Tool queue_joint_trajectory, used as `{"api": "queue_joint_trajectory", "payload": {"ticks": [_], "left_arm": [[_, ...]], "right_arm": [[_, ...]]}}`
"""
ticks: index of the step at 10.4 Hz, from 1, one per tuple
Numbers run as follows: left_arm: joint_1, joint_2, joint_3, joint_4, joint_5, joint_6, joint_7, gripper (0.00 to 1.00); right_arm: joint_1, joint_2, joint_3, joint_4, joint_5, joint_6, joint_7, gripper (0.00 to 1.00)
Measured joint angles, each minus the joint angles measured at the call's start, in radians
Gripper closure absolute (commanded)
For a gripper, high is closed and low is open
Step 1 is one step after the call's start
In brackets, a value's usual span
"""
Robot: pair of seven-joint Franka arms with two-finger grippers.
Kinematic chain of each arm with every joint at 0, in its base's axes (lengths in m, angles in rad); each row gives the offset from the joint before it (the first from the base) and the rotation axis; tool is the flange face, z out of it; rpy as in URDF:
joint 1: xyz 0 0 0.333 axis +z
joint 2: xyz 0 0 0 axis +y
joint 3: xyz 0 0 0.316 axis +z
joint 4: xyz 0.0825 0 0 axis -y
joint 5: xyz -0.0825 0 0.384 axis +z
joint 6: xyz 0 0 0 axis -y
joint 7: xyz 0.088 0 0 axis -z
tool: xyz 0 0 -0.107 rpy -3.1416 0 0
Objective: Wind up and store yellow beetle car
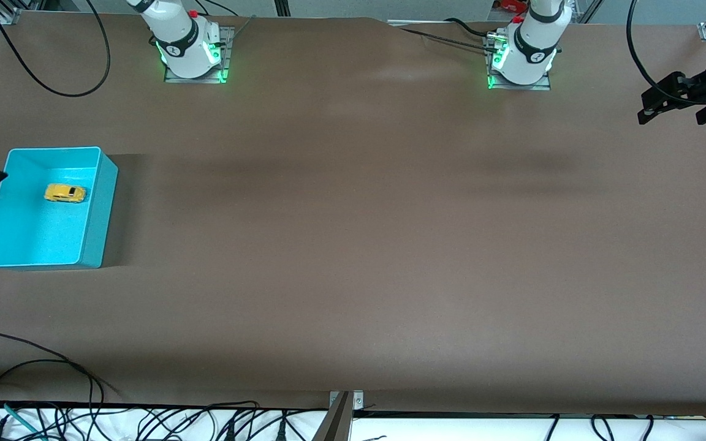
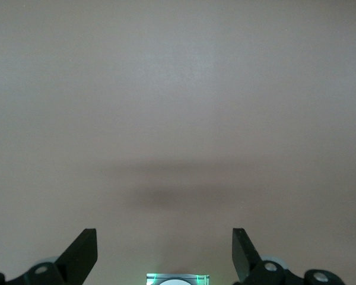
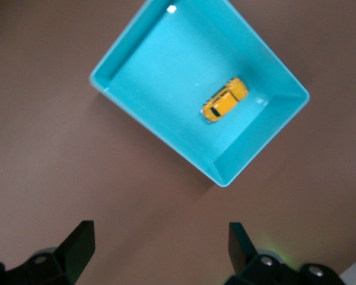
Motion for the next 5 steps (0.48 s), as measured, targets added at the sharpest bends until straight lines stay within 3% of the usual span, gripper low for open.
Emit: {"api": "queue_joint_trajectory", "payload": {"ticks": [2, 5], "left_arm": [[0.0, 0.0, 0.0, 0.0, 0.0, 0.0, 0.0, 0.0], [0.0, 0.0, 0.0, 0.0, 0.0, 0.0, 0.0, 0.0]], "right_arm": [[0.049, -0.062, 0.01, -0.041, 0.001, 0.022, -0.242, 0.0], [0.059, -0.124, 0.132, -0.124, 0.002, 0.105, -0.424, 0.0]]}}
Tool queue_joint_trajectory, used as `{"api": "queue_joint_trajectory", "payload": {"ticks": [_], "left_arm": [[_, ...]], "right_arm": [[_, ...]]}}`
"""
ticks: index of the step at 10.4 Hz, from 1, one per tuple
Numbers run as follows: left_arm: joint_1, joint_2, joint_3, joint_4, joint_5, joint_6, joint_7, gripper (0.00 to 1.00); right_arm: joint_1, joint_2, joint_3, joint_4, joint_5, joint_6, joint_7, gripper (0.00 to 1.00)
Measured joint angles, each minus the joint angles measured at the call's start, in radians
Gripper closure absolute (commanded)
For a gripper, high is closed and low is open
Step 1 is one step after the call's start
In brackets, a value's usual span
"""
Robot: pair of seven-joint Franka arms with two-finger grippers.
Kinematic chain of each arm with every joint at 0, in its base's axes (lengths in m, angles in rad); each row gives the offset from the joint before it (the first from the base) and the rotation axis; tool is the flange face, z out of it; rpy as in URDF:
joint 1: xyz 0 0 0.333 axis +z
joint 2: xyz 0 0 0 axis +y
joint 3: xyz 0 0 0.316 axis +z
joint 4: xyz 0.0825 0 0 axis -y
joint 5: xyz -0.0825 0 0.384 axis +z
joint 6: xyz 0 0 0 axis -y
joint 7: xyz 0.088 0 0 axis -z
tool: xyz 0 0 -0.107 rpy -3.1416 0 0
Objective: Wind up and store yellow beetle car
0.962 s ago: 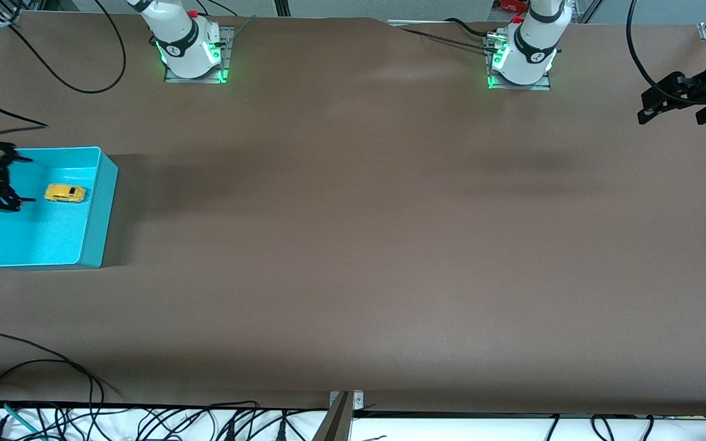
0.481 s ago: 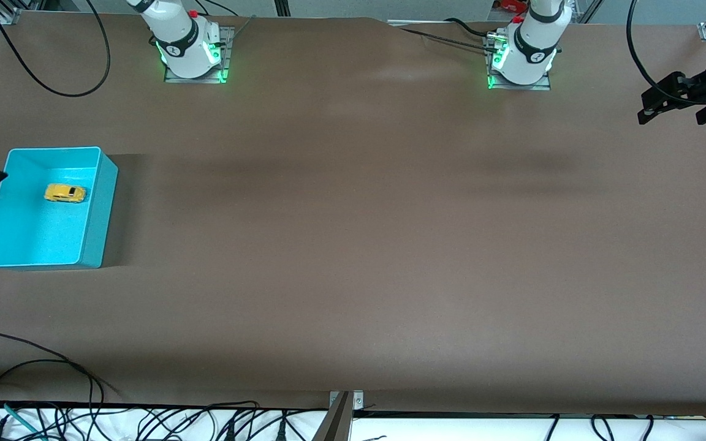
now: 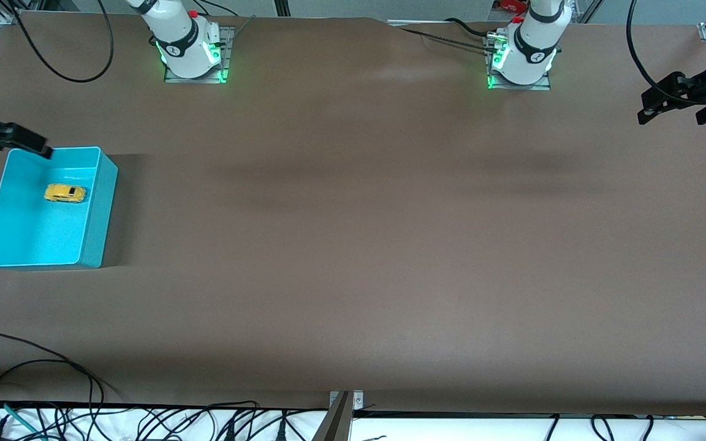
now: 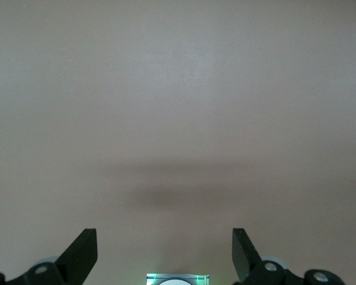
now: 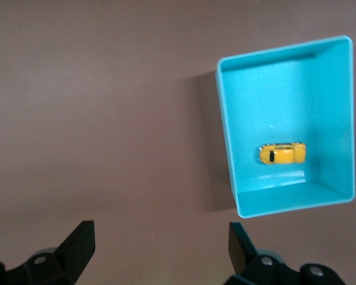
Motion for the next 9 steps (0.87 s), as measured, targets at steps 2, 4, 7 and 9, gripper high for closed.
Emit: {"api": "queue_joint_trajectory", "payload": {"ticks": [2, 4, 7, 9], "left_arm": [[0.0, 0.0, 0.0, 0.0, 0.0, 0.0, 0.0, 0.0], [0.0, 0.0, 0.0, 0.001, 0.0, 0.0, 0.0, 0.0], [0.0, 0.0, 0.0, 0.001, 0.0, 0.0, 0.0, 0.0], [0.0, 0.0, 0.0, 0.001, 0.0, 0.0, 0.0, 0.0]], "right_arm": [[-0.019, -0.014, 0.077, -0.009, 0.0, 0.03, -0.013, 0.0], [-0.036, -0.018, 0.092, -0.01, 0.0, 0.029, -0.026, 0.0], [-0.027, -0.019, 0.07, -0.01, 0.0, 0.009, -0.031, 0.0], [-0.022, -0.022, 0.063, -0.01, 0.0, 0.002, -0.034, 0.0]]}}
